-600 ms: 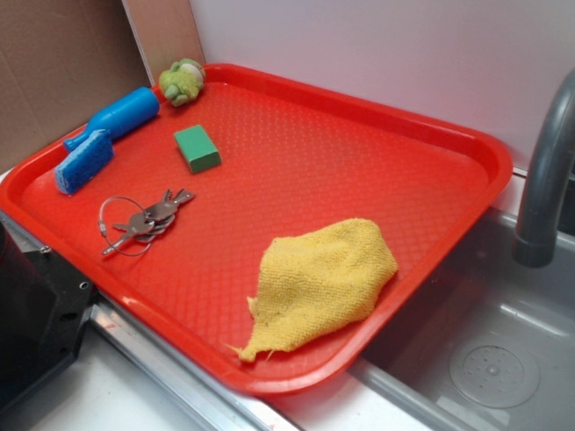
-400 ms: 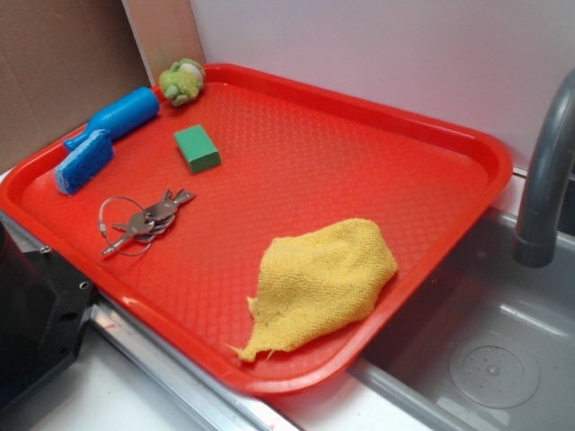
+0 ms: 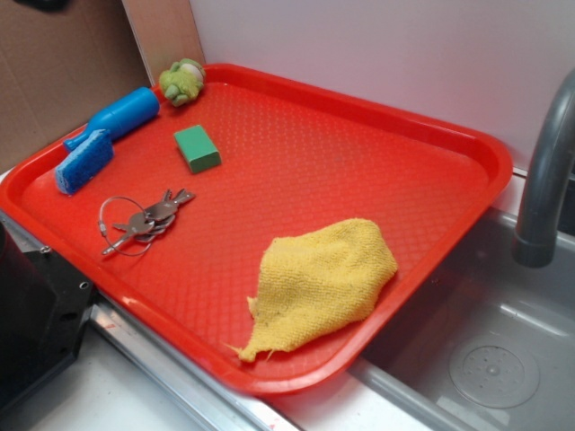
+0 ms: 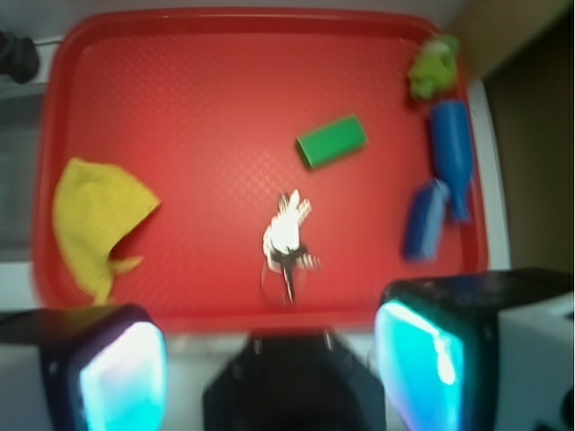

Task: Grab the yellow cloth.

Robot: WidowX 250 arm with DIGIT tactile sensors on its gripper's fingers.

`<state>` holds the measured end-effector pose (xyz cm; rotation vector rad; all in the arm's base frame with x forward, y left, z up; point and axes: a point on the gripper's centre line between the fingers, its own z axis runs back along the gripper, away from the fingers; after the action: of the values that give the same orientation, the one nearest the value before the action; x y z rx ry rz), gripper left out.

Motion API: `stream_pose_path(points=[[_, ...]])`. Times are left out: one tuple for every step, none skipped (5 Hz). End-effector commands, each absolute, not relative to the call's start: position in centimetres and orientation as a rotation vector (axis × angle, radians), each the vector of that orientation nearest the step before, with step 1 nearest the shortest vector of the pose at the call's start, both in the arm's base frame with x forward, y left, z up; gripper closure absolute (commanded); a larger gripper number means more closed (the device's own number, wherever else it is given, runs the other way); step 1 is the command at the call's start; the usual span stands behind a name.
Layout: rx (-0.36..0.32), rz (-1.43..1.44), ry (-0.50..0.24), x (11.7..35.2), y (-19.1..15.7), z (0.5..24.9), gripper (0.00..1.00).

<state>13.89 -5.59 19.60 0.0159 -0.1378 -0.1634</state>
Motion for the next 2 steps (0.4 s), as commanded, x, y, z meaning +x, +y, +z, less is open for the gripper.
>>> stream_pose_path(points=[[0.008, -0.486, -0.236, 16.2, -12.1, 15.7, 0.0], [-0.002, -0.548, -0.224, 17.5, -14.1, 12.8, 0.0]])
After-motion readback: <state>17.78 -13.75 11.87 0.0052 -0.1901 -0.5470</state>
